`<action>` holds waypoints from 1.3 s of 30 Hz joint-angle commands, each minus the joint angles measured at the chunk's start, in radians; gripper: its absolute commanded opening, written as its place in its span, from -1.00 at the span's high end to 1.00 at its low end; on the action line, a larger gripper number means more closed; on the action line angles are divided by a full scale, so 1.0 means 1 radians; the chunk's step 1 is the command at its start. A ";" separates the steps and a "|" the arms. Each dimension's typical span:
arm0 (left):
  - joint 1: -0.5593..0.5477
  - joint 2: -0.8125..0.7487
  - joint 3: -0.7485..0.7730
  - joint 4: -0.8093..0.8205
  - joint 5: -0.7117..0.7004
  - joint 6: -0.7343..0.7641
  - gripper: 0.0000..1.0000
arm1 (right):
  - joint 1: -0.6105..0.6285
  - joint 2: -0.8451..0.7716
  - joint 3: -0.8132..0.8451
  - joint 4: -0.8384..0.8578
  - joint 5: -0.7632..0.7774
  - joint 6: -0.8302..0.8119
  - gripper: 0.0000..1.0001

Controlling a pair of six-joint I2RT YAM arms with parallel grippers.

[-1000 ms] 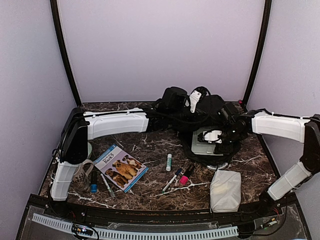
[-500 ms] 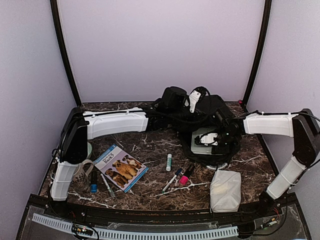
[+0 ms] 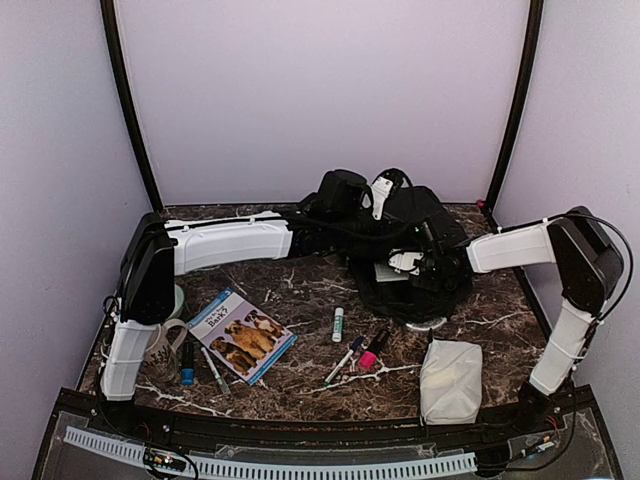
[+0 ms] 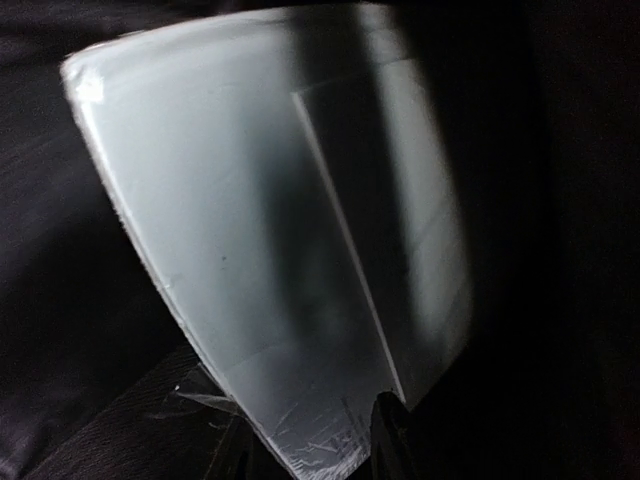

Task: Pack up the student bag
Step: Place the book in the student bag.

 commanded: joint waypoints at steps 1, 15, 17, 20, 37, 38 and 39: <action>-0.021 -0.105 0.004 0.053 0.066 -0.022 1.00 | -0.014 0.041 -0.009 0.250 0.103 0.040 0.20; -0.023 -0.102 -0.015 0.052 0.057 -0.021 1.00 | -0.022 0.069 0.003 0.261 0.114 0.098 0.22; -0.022 -0.100 -0.019 0.049 0.039 -0.015 1.00 | -0.016 0.035 -0.001 0.229 0.103 0.110 0.22; -0.013 -0.100 -0.021 0.049 0.030 -0.013 1.00 | -0.003 -0.037 -0.015 0.159 0.056 0.118 0.18; 0.068 -0.071 -0.023 -0.001 0.041 -0.048 1.00 | 0.044 -0.364 -0.056 -0.486 -0.426 0.136 0.05; 0.069 -0.071 -0.025 -0.015 0.042 -0.048 1.00 | 0.043 -0.378 -0.052 -0.511 -0.450 0.138 0.05; 0.069 -0.073 -0.030 -0.032 0.047 -0.043 1.00 | 0.044 -0.393 -0.046 -0.536 -0.475 0.139 0.06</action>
